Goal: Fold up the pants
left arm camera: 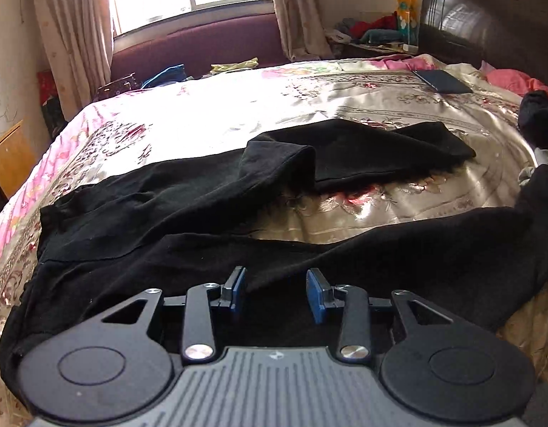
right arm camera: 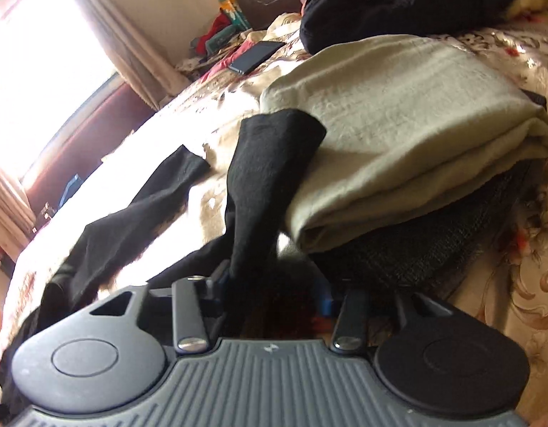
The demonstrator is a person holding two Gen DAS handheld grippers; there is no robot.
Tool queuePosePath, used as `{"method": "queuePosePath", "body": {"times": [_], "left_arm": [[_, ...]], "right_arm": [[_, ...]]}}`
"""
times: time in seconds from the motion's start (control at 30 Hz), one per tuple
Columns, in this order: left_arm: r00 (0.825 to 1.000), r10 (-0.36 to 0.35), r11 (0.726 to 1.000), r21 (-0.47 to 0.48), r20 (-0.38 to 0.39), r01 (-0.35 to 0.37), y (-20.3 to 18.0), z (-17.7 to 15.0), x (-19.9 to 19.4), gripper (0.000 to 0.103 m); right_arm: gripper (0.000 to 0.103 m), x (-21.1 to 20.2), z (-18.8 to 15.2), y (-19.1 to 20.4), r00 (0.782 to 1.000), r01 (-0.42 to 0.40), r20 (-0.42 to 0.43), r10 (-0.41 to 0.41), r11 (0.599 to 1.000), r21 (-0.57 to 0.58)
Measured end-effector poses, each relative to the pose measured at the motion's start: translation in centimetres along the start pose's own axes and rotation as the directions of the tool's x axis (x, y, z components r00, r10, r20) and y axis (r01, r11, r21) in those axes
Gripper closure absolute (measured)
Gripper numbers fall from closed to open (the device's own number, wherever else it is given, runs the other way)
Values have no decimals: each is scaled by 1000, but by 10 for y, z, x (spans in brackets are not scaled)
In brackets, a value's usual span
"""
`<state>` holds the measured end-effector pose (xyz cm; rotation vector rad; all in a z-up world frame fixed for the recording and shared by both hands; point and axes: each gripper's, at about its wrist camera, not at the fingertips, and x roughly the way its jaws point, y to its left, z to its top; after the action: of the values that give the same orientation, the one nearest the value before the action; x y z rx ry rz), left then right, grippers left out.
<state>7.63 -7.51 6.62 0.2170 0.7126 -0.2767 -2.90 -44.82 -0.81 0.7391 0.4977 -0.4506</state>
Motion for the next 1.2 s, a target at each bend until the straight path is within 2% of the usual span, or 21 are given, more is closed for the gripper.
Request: {"method": "queuePosePath", "body": {"times": [0.03, 0.1, 0.23, 0.27, 0.3, 0.33, 0.37, 0.43, 0.5, 0.57, 0.63, 0.67, 0.7, 0.77, 0.87, 0.93, 1.0, 1.13, 1.17, 1.2], "left_arm": [[1000, 4, 1000, 18, -1, -4, -7, 2, -2, 50], [1000, 12, 999, 46, 0, -12, -16, 6, -4, 49], [999, 37, 996, 80, 12, -38, -25, 14, -10, 48], [999, 35, 996, 83, 20, -36, -25, 16, -11, 47], [999, 34, 996, 83, 26, -36, -23, 18, -12, 45], [999, 36, 996, 81, 33, -39, -19, 21, -11, 44], [999, 37, 996, 76, 39, -40, -13, 22, -11, 44], [998, 41, 996, 81, 52, -45, 4, 25, -8, 43], [996, 56, 994, 94, 64, -62, 25, 25, -6, 42], [995, 63, 992, 104, 75, -71, 59, 25, 0, 41], [993, 81, 988, 121, 83, -91, 92, 26, 9, 38], [991, 95, 985, 134, 91, -107, 109, 28, 14, 38], [989, 107, 982, 145, 103, -121, 125, 29, 18, 37], [984, 137, 976, 154, 111, -153, 159, 34, 30, 31], [977, 188, 972, 126, 96, -199, 218, 47, 55, 29], [974, 212, 972, 85, 84, -219, 252, 56, 76, 26], [978, 207, 978, 27, 42, -208, 288, 63, 105, 24], [985, 165, 986, 7, -48, -165, 334, 69, 161, 24], [987, 146, 989, 8, -64, -146, 341, 69, 169, 24], [989, 128, 992, 4, -80, -128, 348, 68, 176, 24]], "right_arm": [[99, -1, 3, -6, 999, -44, 4, 44, 998, 39], [99, -11, 7, -15, 995, -92, 40, 89, 992, 89], [99, -36, 0, -7, 984, -79, 155, 90, 994, -75], [96, -36, -3, -7, 985, -69, 153, 82, 994, -83], [91, -30, -5, -8, 992, -39, 120, 49, 996, -85], [91, -23, -4, -9, 998, -6, 56, 10, 996, -87], [91, -20, -3, -12, 1000, 4, 15, -3, 998, -65], [90, -35, -3, -16, 1000, -18, 25, 19, 998, -60], [84, -58, -5, -6, 996, 50, 75, -38, 985, -167], [84, -83, -10, 8, 987, 124, 137, -90, 956, -265], [81, -104, -15, 31, 983, 125, 170, -65, 920, -372], [78, -106, -17, 46, 986, 98, 163, -30, 900, -425], [71, -100, -16, 66, 992, 48, 127, 16, 875, -482], [68, -75, -16, 110, 995, -62, 31, 97, 819, -571], [69, -14, -21, 192, 972, -233, -145, 183, 721, -653], [69, 32, -26, 250, 945, -324, -218, 243, 613, -721], [65, 82, -34, 309, 913, -404, -309, 266, 483, -777], [60, 178, -59, 404, 817, -574, -507, 275, 302, -761], [60, 195, -67, 421, 803, -593, -535, 264, 259, -762], [60, 208, -77, 437, 799, -597, -547, 252, 216, -773]]}}
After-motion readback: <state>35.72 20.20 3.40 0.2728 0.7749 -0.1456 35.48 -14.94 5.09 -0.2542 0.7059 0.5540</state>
